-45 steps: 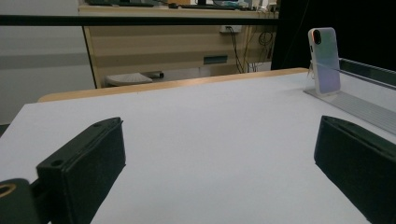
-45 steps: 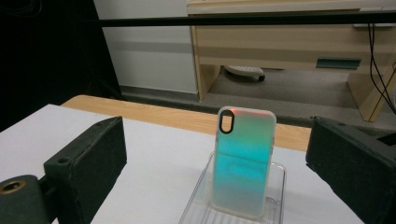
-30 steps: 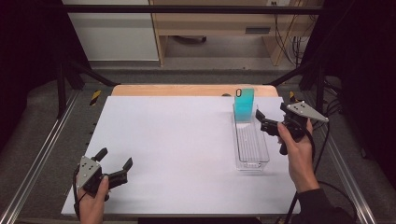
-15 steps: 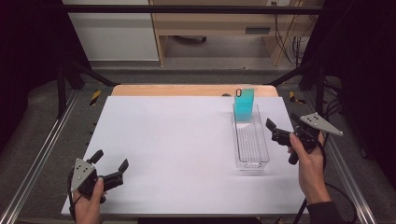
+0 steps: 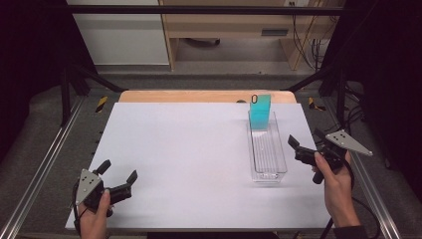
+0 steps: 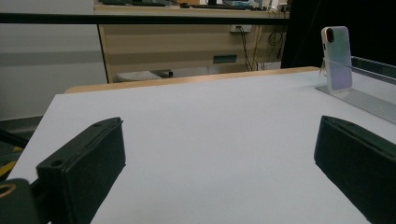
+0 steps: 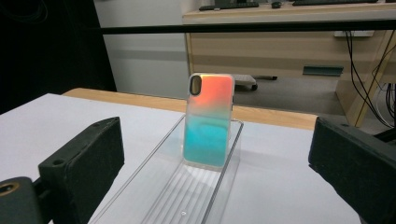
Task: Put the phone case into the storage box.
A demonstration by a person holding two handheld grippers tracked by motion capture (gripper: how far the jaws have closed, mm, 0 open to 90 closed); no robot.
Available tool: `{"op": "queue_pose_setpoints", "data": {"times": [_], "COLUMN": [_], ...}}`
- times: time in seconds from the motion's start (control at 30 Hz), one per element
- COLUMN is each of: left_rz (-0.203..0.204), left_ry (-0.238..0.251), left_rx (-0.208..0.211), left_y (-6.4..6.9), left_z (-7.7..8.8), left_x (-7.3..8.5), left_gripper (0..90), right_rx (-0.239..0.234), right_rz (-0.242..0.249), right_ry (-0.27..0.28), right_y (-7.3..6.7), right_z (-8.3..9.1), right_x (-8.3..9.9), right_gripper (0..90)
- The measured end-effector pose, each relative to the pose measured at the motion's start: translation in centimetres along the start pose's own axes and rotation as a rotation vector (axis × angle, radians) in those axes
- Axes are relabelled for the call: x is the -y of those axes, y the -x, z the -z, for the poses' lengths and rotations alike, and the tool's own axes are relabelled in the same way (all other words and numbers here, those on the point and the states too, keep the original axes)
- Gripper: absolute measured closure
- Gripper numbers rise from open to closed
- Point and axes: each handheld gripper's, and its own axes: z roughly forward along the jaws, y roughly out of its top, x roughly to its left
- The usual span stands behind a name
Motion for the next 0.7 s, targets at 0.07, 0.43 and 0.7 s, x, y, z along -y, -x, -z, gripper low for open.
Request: {"op": "queue_pose_setpoints", "data": {"times": [0.07, 0.43, 0.7], "left_rz": [-0.003, -0.006, -0.005], "left_ry": [0.000, 0.000, 0.001], "left_rx": [0.002, 0.006, 0.011], "left_y": [0.0, 0.1, 0.2], "left_z": [0.0, 0.0, -0.1], "left_x": [0.0, 0.0, 0.0], "left_gripper": [1.5, 1.5, 1.5], "right_rx": [0.000, 0.006, -0.005], "right_rz": [0.005, 0.021, 0.021], "right_ry": [0.001, 0.011, 0.019], "right_y": [0.0, 0.1, 0.0], "right_z": [0.3, 1.4, 2.0], "right_x": [0.1, 0.6, 1.2], "right_gripper": [3.9, 3.2, 3.1]}}
